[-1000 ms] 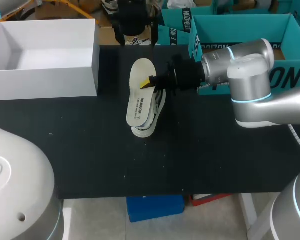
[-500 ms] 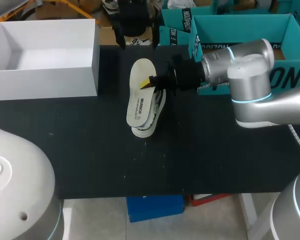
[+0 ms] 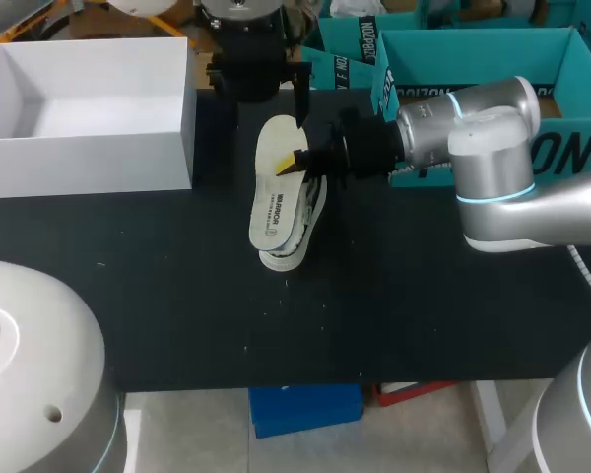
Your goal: Take the shoe out of the shoebox, open the shoe tongue, remove and reinsert the insole, then place the shoe into the shoebox
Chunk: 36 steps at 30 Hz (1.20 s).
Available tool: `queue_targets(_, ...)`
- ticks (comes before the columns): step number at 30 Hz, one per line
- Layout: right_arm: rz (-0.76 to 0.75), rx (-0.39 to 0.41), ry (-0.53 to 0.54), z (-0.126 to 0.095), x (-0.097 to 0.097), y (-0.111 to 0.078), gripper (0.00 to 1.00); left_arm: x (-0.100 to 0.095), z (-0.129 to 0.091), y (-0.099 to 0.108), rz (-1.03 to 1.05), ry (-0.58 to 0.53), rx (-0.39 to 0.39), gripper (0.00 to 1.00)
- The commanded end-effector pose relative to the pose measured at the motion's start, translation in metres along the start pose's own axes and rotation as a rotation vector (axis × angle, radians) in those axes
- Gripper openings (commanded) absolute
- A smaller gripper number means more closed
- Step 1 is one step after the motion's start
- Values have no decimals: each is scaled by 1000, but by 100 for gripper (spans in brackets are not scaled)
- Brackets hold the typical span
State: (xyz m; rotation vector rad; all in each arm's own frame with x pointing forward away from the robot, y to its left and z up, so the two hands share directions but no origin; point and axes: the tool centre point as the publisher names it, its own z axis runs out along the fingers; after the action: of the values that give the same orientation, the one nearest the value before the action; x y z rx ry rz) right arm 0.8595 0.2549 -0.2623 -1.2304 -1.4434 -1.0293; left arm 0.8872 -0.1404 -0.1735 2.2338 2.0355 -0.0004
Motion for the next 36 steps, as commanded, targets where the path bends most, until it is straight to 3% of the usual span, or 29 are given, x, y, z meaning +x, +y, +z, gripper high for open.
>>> queue_targets(1,1,-1,-1,1,0,0,0,11,-2,-31,1,-24,-67,100)
queue_targets(14,1,-1,-1,1,0,0,0,16,-5,-100,56,-38,-73,100)
queue_targets(23,1,-1,-1,1,0,0,0,26,-10,-133,83,-52,-76,100)
queue_targets(29,1,-1,-1,1,0,0,0,32,-3,-135,74,-63,-63,100)
queue_targets(36,1,-1,-1,1,0,0,0,46,2,-112,54,-295,-23,100)
